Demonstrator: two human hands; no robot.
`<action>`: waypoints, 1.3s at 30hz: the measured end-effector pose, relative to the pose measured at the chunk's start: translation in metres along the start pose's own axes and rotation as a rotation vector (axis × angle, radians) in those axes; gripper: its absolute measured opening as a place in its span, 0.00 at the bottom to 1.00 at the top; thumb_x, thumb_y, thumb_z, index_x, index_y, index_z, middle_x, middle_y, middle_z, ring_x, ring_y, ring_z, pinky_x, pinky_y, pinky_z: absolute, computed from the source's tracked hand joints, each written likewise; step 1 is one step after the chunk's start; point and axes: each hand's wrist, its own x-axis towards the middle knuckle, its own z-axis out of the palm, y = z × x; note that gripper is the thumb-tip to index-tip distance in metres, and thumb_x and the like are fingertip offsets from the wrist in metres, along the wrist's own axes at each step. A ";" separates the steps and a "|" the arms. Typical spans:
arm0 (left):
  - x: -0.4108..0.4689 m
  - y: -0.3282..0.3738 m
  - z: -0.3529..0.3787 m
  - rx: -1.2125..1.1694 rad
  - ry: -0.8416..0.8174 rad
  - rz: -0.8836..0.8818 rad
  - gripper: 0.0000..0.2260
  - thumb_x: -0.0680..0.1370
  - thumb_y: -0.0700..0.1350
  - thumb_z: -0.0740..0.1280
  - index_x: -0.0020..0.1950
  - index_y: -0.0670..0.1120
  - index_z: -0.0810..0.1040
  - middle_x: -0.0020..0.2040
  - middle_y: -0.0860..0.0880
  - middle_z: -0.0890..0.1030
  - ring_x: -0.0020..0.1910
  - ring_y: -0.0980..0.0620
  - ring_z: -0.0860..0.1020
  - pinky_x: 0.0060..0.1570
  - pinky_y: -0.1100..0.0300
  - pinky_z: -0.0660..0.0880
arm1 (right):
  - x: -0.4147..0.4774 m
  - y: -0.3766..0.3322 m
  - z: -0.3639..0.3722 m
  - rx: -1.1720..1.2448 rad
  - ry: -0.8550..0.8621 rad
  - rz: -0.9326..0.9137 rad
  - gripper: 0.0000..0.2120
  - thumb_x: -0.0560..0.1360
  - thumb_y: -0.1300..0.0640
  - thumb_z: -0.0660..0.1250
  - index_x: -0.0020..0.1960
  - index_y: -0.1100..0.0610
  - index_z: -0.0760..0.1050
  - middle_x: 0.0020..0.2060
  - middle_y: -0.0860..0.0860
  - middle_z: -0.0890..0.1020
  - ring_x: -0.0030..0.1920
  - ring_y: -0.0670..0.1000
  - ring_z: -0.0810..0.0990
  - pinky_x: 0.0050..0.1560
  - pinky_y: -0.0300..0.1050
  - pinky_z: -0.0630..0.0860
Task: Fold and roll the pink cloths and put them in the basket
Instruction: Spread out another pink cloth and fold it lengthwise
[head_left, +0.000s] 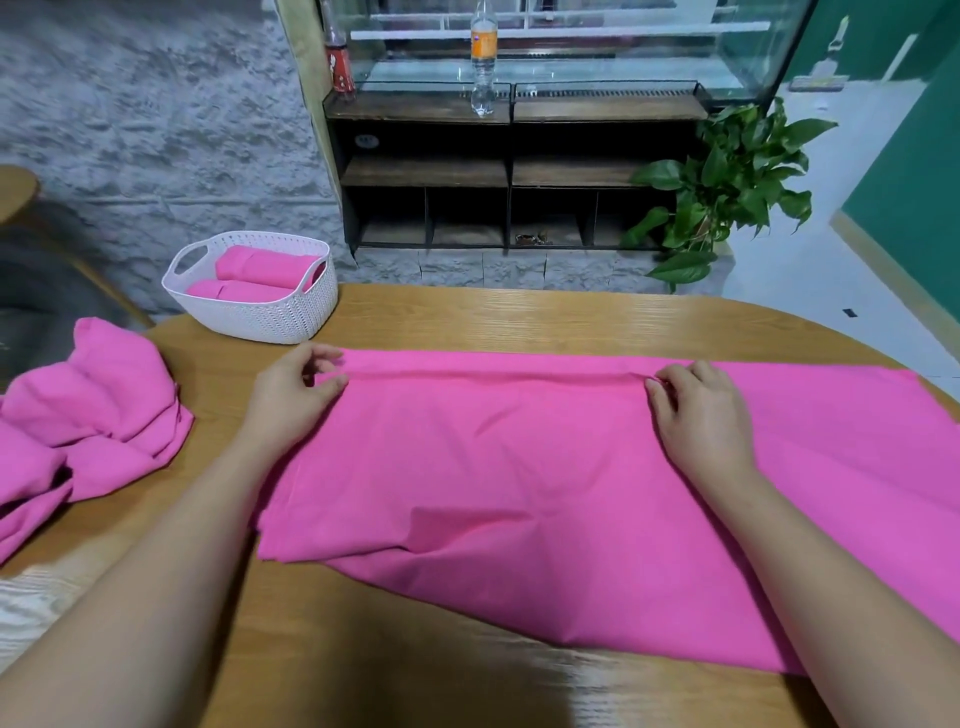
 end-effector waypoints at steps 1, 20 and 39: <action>0.000 -0.003 -0.002 -0.022 -0.006 -0.009 0.12 0.77 0.44 0.77 0.59 0.53 0.83 0.47 0.54 0.85 0.45 0.56 0.81 0.51 0.62 0.75 | 0.000 -0.001 0.001 -0.013 -0.012 -0.008 0.08 0.81 0.52 0.68 0.51 0.58 0.80 0.44 0.58 0.77 0.46 0.64 0.76 0.48 0.59 0.75; -0.002 -0.011 -0.004 -0.461 0.124 -0.084 0.13 0.80 0.36 0.72 0.62 0.48 0.80 0.42 0.47 0.80 0.37 0.58 0.74 0.42 0.67 0.72 | 0.053 -0.184 0.033 0.337 -0.493 -0.354 0.11 0.81 0.44 0.70 0.52 0.53 0.80 0.49 0.51 0.85 0.51 0.57 0.82 0.51 0.53 0.77; 0.002 -0.019 -0.004 -0.560 0.133 -0.164 0.15 0.80 0.43 0.74 0.65 0.48 0.76 0.39 0.41 0.81 0.33 0.58 0.76 0.37 0.63 0.72 | 0.066 -0.336 0.102 0.529 -0.547 -0.436 0.09 0.83 0.48 0.66 0.45 0.49 0.74 0.46 0.54 0.86 0.50 0.61 0.82 0.48 0.56 0.77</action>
